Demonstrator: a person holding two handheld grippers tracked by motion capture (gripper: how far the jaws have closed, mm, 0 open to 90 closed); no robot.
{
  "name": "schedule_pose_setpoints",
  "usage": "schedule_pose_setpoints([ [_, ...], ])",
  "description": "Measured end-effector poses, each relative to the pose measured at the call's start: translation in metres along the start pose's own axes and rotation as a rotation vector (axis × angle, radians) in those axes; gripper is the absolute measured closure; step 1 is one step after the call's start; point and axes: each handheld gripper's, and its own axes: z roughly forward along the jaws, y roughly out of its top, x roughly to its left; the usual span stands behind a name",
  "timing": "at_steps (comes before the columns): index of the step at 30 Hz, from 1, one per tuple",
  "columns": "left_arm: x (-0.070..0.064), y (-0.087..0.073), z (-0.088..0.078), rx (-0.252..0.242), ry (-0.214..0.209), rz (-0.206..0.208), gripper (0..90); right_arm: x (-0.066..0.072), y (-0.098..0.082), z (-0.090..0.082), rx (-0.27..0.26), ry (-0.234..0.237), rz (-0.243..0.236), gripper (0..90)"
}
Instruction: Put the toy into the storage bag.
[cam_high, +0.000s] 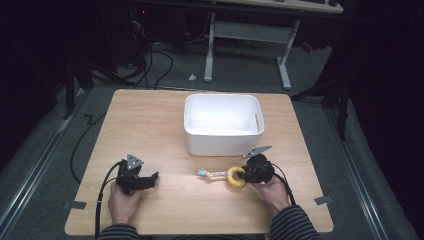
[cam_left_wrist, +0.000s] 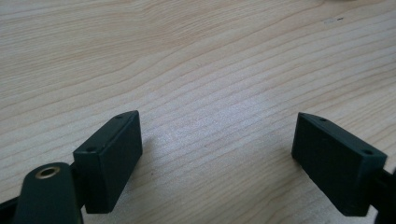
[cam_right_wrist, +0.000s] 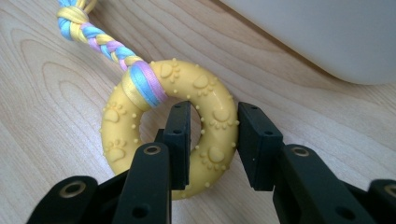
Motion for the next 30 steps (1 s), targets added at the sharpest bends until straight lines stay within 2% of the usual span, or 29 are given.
schedule_pose_setpoints([
  [7, 0.000, 0.000, 0.000, 0.000, 0.001, 0.001, 16.6, 0.000, -0.001, -0.011, -0.018, -0.001, 0.019, 67.3],
  [14, 0.000, 0.000, 0.000, 0.001, 0.001, 0.002, 16.5, -0.001, -0.001, -0.024, -0.043, 0.006, 0.001, 67.3],
  [23, 0.000, 0.000, 0.000, 0.000, 0.001, 0.001, 16.5, 0.002, 0.002, -0.041, -0.070, -0.004, -0.022, 67.5],
  [25, 0.000, 0.000, 0.000, 0.001, 0.003, 0.003, 16.5, 0.004, 0.003, -0.045, -0.073, -0.024, -0.043, 68.8],
  [30, 0.000, 0.000, 0.000, 0.001, 0.003, 0.003, 16.5, 0.005, 0.005, -0.053, -0.087, -0.024, -0.051, 69.6],
])
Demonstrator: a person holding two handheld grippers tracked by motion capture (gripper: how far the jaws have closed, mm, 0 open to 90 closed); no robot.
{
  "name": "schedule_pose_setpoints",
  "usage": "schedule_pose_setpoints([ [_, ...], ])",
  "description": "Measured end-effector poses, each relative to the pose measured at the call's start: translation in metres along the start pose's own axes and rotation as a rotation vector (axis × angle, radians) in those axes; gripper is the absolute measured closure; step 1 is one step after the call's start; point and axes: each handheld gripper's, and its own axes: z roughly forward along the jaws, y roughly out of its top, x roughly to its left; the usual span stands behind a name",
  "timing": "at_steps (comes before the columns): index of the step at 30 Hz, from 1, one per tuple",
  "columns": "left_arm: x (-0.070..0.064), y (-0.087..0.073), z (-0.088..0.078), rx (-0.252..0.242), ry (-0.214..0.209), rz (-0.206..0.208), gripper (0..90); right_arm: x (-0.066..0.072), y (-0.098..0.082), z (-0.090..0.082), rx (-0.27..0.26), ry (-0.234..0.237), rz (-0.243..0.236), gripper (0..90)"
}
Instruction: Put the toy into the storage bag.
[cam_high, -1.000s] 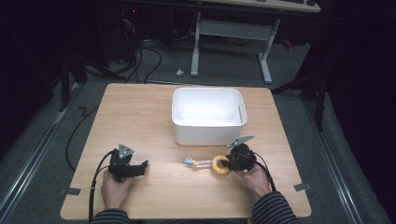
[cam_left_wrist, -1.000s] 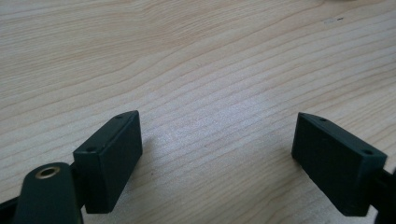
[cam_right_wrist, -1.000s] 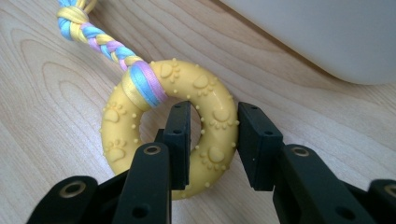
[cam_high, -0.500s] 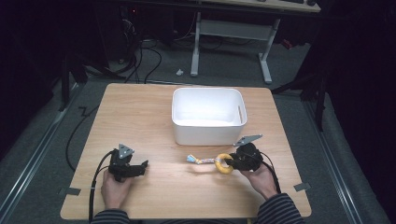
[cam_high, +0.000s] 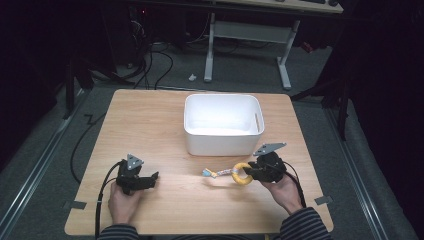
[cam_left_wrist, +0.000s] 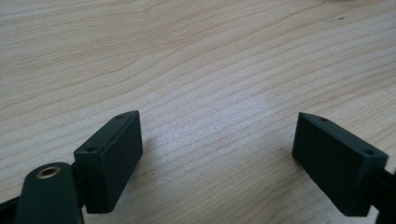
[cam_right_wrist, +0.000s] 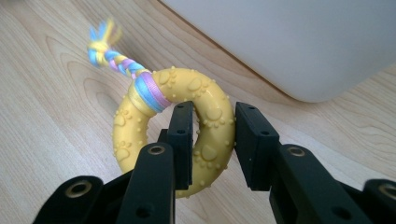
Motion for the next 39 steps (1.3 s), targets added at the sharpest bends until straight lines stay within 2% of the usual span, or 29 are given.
schedule_pose_setpoints([
  [9, 0.000, 0.000, 0.000, 0.000, 0.000, 0.000, 16.5, -0.003, 0.005, -0.017, -0.028, 0.002, 0.000, 69.8],
  [20, 0.000, 0.000, 0.000, 0.000, 0.000, -0.001, 16.6, -0.008, 0.021, -0.043, -0.054, -0.026, -0.022, 69.9],
  [28, 0.000, 0.000, 0.000, -0.001, 0.000, -0.004, 16.9, -0.012, 0.040, -0.054, -0.077, -0.011, -0.042, 69.9],
  [29, 0.000, 0.000, 0.000, -0.001, 0.001, -0.005, 17.1, -0.013, 0.044, -0.057, -0.089, 0.006, -0.046, 69.9],
  [35, 0.000, 0.000, 0.000, -0.001, 0.002, -0.006, 17.3, -0.020, 0.055, -0.062, -0.097, 0.020, -0.029, 70.0],
  [38, 0.000, 0.000, 0.000, -0.001, 0.003, -0.005, 17.3, -0.022, 0.062, -0.066, -0.121, 0.018, -0.042, 70.0],
  [39, 0.000, 0.000, 0.000, -0.002, 0.002, -0.006, 17.3, -0.024, 0.064, -0.070, -0.144, 0.032, -0.041, 70.0],
])
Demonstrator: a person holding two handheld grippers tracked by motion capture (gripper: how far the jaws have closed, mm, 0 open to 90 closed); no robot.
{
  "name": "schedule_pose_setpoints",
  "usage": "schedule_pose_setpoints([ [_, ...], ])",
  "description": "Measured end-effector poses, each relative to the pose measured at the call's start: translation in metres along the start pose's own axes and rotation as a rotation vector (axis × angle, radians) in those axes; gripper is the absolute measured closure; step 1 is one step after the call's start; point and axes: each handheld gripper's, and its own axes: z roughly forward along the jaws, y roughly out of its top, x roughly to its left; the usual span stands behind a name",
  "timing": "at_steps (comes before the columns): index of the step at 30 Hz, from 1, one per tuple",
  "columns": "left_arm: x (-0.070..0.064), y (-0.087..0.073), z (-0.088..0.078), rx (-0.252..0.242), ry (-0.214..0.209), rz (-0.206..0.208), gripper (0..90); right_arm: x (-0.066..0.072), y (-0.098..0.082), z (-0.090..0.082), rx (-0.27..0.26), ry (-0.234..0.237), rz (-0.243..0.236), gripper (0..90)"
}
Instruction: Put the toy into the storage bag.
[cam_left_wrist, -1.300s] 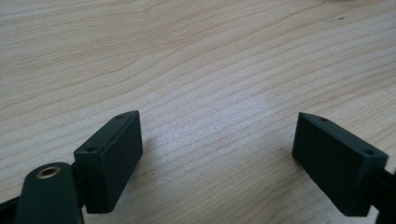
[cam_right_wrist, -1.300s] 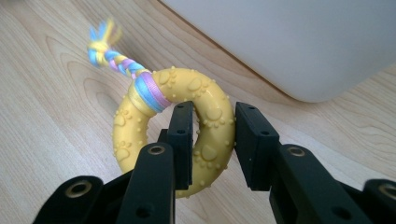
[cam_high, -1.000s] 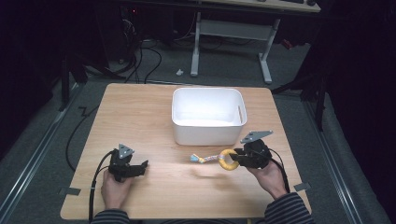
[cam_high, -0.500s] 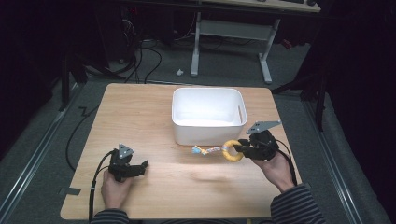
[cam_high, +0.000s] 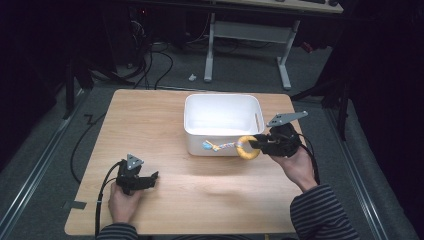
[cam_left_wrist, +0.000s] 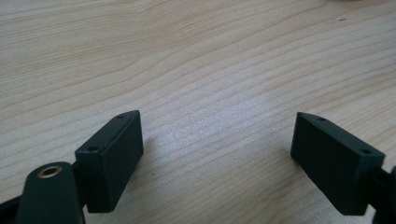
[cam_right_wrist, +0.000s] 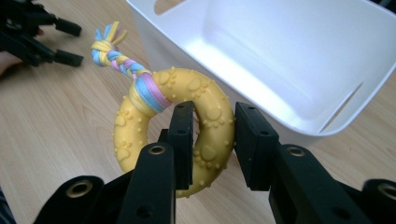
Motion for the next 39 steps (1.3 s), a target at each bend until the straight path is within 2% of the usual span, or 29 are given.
schedule_pose_setpoints([
  [5, 0.000, 0.000, 0.000, 0.000, 0.000, 0.000, 17.3, -0.006, 0.003, -0.004, -0.010, 0.010, 0.013, 70.0],
  [10, 0.000, 0.000, 0.000, 0.000, 0.000, 0.000, 17.3, -0.018, 0.010, -0.007, -0.040, -0.036, 0.031, 70.0],
  [15, 0.000, 0.000, 0.000, 0.000, 0.000, -0.001, 17.3, -0.023, 0.017, -0.011, -0.059, -0.046, 0.031, 70.0],
  [17, 0.000, 0.000, 0.000, 0.000, 0.001, 0.000, 17.4, -0.030, 0.020, -0.011, -0.063, -0.045, 0.045, 70.0],
  [22, 0.000, 0.000, 0.000, 0.000, 0.000, 0.000, 17.4, -0.034, 0.027, -0.010, -0.064, -0.065, 0.056, 70.0],
  [29, 0.000, 0.000, 0.000, 0.000, 0.000, 0.000, 17.3, -0.037, 0.044, -0.001, -0.069, -0.071, 0.063, 70.0],
  [30, 0.000, 0.000, 0.000, 0.001, 0.000, 0.000, 17.4, -0.037, 0.048, 0.004, -0.062, -0.071, 0.051, 70.0],
  [34, 0.000, 0.000, 0.000, 0.002, 0.000, 0.001, 17.4, -0.038, 0.052, 0.011, -0.062, -0.063, 0.044, 70.0],
  [39, 0.000, 0.000, 0.000, 0.002, 0.000, 0.001, 17.4, -0.040, 0.056, 0.022, -0.055, -0.053, 0.058, 69.9],
])
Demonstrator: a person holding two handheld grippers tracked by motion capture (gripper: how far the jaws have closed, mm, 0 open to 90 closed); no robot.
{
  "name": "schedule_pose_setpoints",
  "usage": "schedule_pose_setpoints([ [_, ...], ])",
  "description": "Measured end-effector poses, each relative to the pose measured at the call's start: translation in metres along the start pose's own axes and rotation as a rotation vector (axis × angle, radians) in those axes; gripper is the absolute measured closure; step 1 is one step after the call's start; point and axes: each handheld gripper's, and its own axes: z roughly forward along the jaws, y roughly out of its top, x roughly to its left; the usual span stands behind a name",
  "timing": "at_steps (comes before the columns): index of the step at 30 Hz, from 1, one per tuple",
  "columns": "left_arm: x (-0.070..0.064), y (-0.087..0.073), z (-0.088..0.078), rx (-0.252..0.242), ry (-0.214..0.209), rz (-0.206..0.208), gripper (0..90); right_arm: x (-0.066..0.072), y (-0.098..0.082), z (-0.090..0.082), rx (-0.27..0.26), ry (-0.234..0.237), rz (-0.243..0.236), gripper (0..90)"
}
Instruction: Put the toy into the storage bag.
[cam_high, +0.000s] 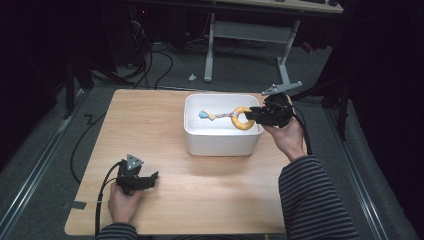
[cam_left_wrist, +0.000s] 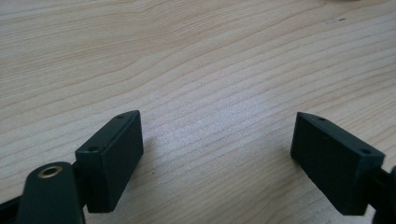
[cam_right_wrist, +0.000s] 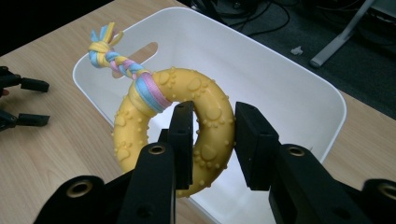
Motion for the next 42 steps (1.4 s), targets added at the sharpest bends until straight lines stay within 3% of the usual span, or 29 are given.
schedule_pose_setpoints([
  [12, 0.000, 0.000, 0.000, -0.001, 0.001, 0.000, 17.4, -0.008, 0.002, 0.018, 0.030, 0.001, 0.036, 69.9],
  [19, 0.000, 0.000, 0.000, -0.002, 0.000, -0.001, 17.4, -0.013, 0.002, 0.034, 0.073, 0.000, 0.055, 69.9],
  [42, 0.000, 0.000, 0.000, -0.002, 0.000, -0.001, 17.4, -0.015, -0.006, 0.062, 0.173, 0.008, 0.076, 69.9],
])
